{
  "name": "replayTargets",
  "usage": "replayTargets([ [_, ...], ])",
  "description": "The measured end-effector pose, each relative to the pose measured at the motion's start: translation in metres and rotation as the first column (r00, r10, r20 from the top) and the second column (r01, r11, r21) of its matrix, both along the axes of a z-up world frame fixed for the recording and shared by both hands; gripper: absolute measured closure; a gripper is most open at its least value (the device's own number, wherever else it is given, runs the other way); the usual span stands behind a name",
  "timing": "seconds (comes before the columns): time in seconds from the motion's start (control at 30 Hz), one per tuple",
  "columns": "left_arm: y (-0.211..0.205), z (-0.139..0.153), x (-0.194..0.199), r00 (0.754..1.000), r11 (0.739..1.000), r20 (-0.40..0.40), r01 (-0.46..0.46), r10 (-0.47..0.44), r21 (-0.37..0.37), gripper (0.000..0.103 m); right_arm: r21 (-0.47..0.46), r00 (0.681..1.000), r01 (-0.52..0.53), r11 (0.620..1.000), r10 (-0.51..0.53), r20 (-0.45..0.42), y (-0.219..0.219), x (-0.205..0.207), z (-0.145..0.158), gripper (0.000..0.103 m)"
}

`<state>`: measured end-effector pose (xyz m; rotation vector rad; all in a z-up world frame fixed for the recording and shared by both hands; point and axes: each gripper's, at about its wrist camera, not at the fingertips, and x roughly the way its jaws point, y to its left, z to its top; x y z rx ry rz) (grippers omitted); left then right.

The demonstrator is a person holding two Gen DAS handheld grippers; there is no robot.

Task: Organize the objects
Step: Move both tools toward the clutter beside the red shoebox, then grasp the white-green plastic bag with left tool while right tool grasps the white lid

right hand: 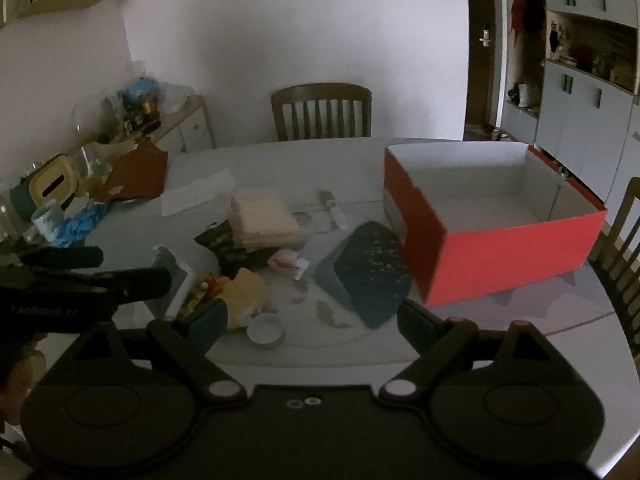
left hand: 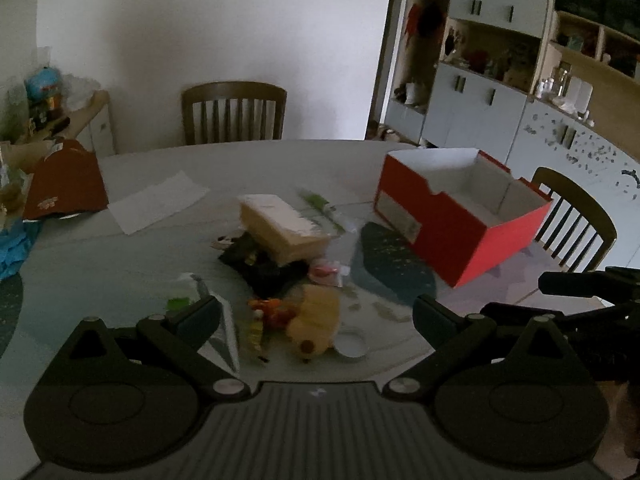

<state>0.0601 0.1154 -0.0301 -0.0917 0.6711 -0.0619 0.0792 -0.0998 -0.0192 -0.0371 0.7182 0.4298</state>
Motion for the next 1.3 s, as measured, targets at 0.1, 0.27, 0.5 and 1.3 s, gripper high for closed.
replayTargets([
  [0.1,0.011,-0.004,0.007,1.0,1.0,-0.007,-0.008,0.008,0.007,0.0,-0.014,1.0,-0.006,1.0,0.005,-0.02,0.01,0.006,-0.007,0.011],
  [0.27,0.032,-0.016,0.019,0.999,0.999,-0.044,-0.028,0.028,0.018,0.0,-0.027,0.999,-0.009,1.0,0.008,-0.041,0.026,0.014,-0.018,0.011],
  [0.5,0.06,-0.04,0.04,0.991,0.994,-0.104,-0.077,0.085,0.079,0.0,-0.08,0.997,-0.048,0.996,0.043,-0.066,0.049,0.029,-0.037,0.011],
  [1.3,0.11,-0.113,0.087,0.949,0.994,-0.298,-0.092,0.106,0.06,0.005,-0.187,0.971,-0.169,0.968,0.131,-0.2,0.095,0.068,-0.105,0.025],
])
